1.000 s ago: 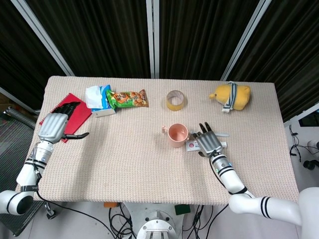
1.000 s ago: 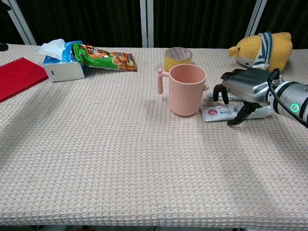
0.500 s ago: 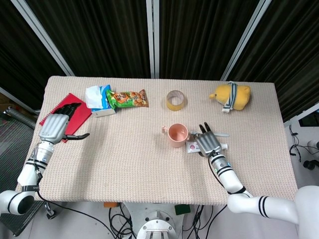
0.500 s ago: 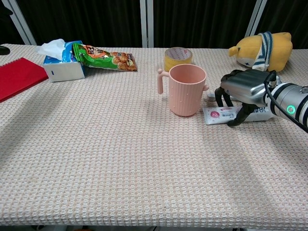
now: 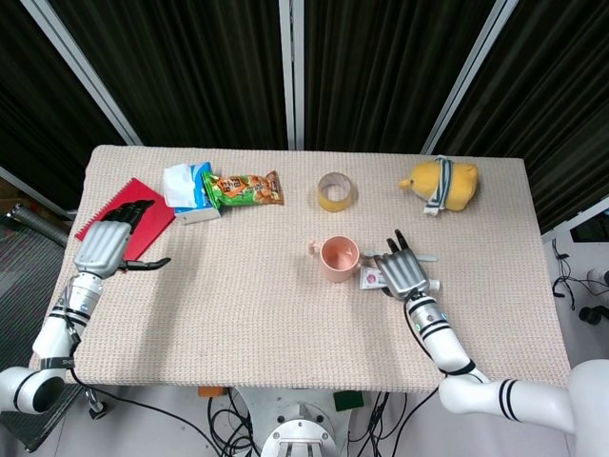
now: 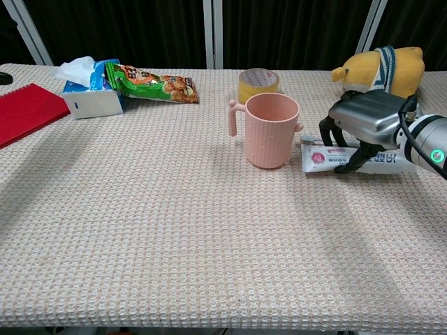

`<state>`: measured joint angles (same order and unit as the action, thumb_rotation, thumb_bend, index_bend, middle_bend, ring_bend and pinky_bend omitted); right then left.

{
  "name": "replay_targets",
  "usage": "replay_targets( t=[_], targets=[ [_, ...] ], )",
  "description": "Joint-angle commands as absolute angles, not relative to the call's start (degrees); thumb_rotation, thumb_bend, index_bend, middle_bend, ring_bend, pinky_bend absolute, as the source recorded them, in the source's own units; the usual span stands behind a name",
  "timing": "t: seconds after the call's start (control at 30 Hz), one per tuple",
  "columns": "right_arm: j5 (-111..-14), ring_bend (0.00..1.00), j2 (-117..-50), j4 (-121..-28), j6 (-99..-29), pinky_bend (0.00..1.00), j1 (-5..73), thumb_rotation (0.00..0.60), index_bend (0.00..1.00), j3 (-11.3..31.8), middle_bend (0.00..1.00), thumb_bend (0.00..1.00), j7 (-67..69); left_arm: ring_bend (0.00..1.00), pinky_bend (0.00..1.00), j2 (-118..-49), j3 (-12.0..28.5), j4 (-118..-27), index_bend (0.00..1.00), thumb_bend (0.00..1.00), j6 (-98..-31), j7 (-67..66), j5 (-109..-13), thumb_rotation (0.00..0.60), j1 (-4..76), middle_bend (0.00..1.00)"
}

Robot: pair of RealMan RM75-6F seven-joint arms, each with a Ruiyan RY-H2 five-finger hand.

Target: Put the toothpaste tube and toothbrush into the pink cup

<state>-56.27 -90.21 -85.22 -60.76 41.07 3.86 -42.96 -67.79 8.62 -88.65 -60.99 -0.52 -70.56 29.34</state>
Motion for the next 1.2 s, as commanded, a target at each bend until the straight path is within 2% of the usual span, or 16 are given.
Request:
replay_targets(
  t=[0.03,0.33,0.63,0.87,1.2],
  targets=[
    [-58.42,0.14,-88.27,-87.42,-62.36,0.0,39.89,0.6,0.62,3.81,0.63,0.53,-40.73,0.09,0.2,-67.68,8.6,-88.8,0.08,0.05,-61.16,-0.52,-70.55,0.279,29.17,0.1],
    [-64.61,0.15,-80.59,-96.77,-68.05,0.0,37.16,0.6,0.62,6.72,0.64,0.53,-33.55,0.09,0.2,-67.5,8.22,-89.34,0.08,0.05,-62.08,-0.41,-70.47,0.277,28.08,0.1],
    [-62.27,0.17,-75.71,-104.71,-69.11,0.0,37.73,0.6,0.64,14.57,0.66,0.55,-26.8,0.09,0.2,-67.8,7.68,-88.79,0.08,0.04,-62.55,1.9,-69.67,0.273,26.25,0.09],
    [-59.67,0.17,-78.26,-103.57,-66.57,0.0,41.03,0.6,0.64,20.36,0.64,0.56,-19.53,0.09,0.2,-68.21,7.3,-86.85,0.08,0.04,-63.41,4.26,-70.38,0.257,24.86,0.08],
    [-61.35,0.17,-87.41,-96.01,-67.7,0.0,43.23,0.6,0.64,21.11,0.64,0.59,-12.36,0.09,0.2,-70.15,6.91,-84.53,0.08,0.04,-63.76,4.46,-70.92,0.257,24.11,0.08]
  ],
)
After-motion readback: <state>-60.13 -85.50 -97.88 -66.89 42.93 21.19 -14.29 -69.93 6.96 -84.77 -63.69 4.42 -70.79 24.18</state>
